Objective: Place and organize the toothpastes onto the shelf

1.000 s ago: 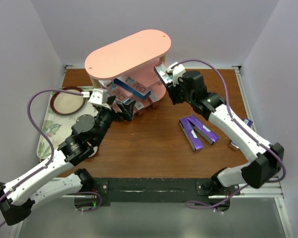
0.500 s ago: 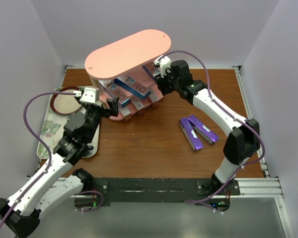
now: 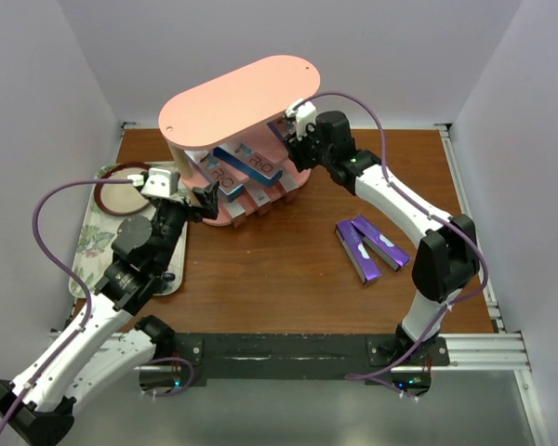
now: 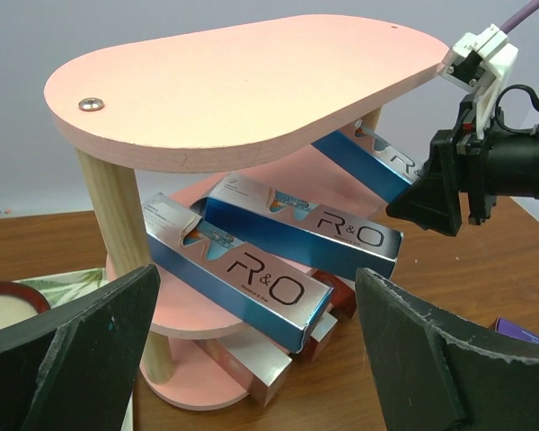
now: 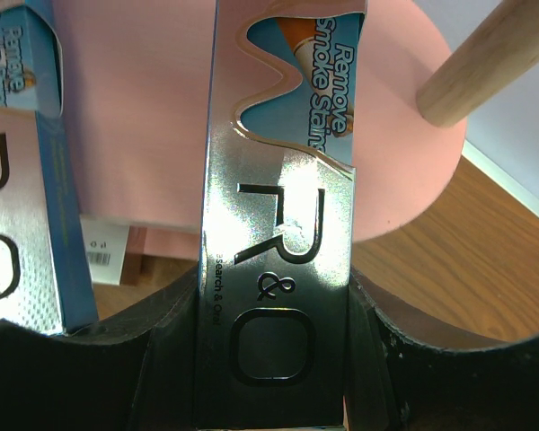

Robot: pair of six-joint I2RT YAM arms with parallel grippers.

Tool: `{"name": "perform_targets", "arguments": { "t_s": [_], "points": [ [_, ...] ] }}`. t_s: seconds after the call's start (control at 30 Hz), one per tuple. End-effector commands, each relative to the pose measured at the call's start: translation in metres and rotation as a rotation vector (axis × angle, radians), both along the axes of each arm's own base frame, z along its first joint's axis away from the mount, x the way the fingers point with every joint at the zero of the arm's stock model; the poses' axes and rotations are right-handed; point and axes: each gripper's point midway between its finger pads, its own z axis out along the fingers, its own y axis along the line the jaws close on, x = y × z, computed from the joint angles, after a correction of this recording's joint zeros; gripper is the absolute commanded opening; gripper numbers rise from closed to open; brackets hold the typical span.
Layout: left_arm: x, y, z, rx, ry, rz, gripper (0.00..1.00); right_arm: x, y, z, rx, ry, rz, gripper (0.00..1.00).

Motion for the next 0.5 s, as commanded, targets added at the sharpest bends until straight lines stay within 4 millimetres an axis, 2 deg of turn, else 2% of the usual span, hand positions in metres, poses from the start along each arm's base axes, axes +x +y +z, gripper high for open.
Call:
{"name": "perform_targets", "arguments": {
  "t_s": [0.0,0.13,0.47],
  "points": [
    [0.0,0.005,0.009,-0.022,-0.039,0.019,0.95,0.016,0.015,0.028,0.089,-0.099,0.02,0.32],
    [-0.001,0.007,0.01,-0.026,-0.044,0.023,0.95,0.02,0.017,0.022,0.101,-0.098,0.014,0.33],
    [0.0,0.005,0.008,-0.023,-0.041,0.012,0.94,0.024,0.016,0.014,0.105,-0.099,-0.004,0.49]
  ]
}}
